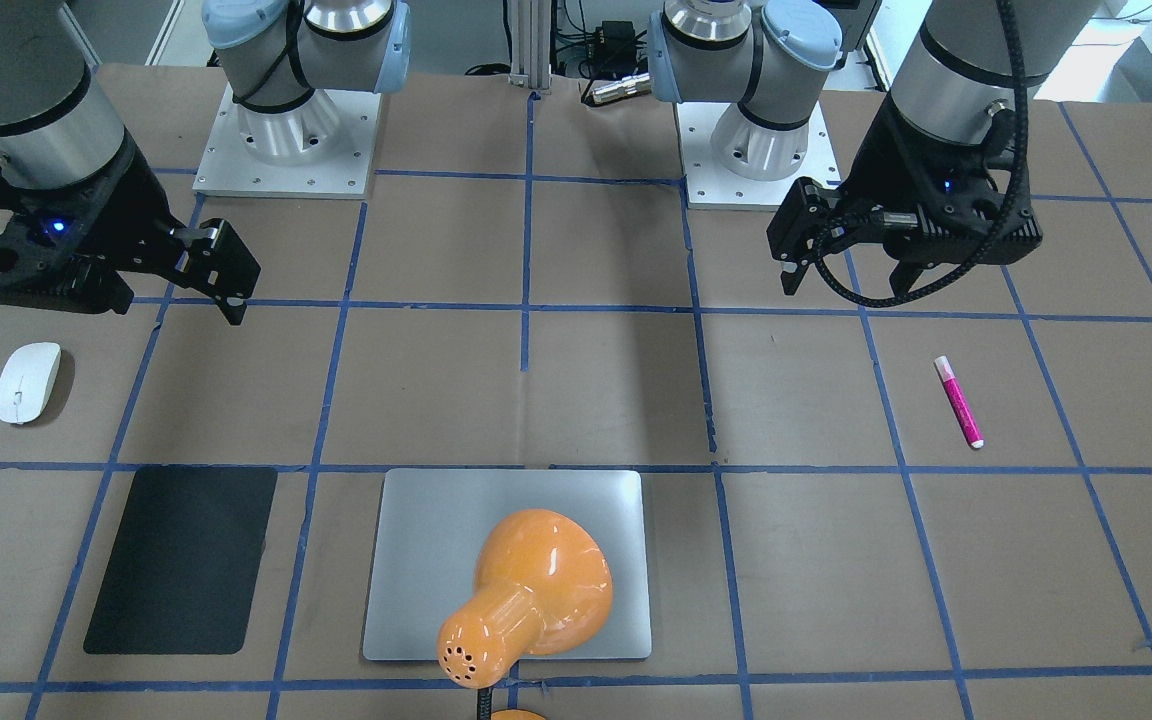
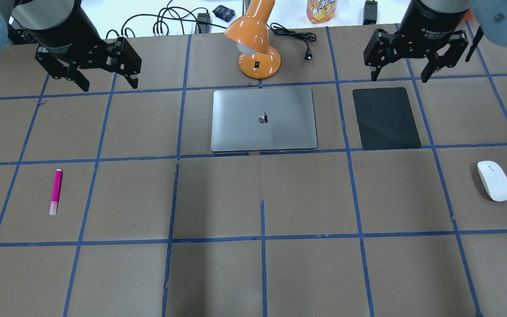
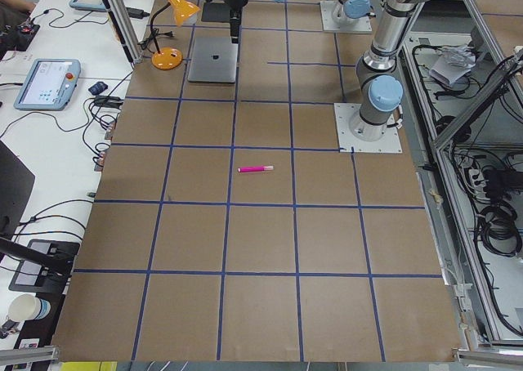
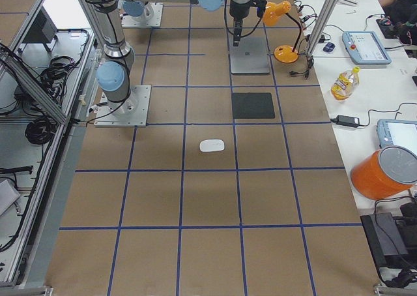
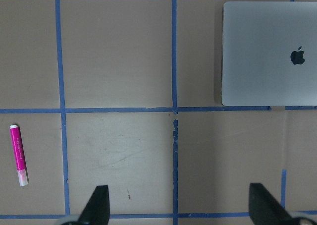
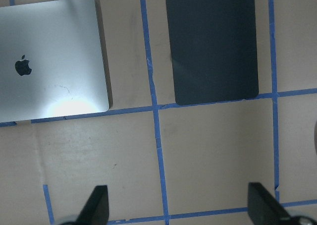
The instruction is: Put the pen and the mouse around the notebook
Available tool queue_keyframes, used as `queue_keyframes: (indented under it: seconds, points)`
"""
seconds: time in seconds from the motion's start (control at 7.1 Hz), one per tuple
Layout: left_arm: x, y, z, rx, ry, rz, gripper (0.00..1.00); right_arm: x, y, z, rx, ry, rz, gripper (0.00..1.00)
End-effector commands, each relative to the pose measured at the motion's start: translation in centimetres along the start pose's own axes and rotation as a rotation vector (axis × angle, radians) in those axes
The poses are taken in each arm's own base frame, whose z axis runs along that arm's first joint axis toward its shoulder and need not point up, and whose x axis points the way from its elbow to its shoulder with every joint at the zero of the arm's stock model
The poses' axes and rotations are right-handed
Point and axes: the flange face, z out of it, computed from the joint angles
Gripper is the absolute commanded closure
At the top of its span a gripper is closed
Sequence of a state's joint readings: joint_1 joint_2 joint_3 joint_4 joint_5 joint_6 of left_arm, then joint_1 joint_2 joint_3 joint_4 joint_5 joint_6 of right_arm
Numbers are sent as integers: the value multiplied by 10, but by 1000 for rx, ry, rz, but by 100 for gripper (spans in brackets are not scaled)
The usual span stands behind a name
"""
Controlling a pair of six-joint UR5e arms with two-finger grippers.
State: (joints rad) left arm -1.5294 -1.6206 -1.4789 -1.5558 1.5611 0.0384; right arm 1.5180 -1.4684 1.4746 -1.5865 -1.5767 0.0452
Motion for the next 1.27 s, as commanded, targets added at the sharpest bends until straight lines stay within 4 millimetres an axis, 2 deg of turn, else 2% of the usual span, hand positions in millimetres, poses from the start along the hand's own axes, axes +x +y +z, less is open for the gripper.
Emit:
queue_keyframes:
  seconds: [0.0, 0.14, 0.28, 0.42, 0.56, 0.7, 0.85, 0.99, 1.13]
  points:
    - [0, 1, 0, -2, 0, 0, 0, 3, -2, -2, 6, 3, 6, 0]
    - [-3, 0, 2, -10, -3, -2, 0, 5, -4, -12, 28, -1, 11, 0]
    - [-23, 0, 11, -25, -15, -37, 0, 15, -11, -12, 21, 6, 25, 0]
    - [-88, -2, 38, -68, -15, -139, 0, 55, -23, 11, -66, 16, 85, 0]
    - [-161, 2, 80, -123, -31, -272, 0, 101, -43, 30, -68, 8, 67, 0]
    - [-220, 11, 130, -144, -60, -367, 0, 128, -53, 67, -67, 6, 87, 0]
    - [-259, 26, 194, -176, -47, -408, 0, 160, -51, 119, -41, 16, 57, 1]
    - [-272, 26, 240, -83, -61, -282, 0, 210, -38, 169, 16, 32, 32, 0]
    - [-277, 31, 272, -59, -73, -181, 0, 252, -16, 210, 16, 34, -8, 0]
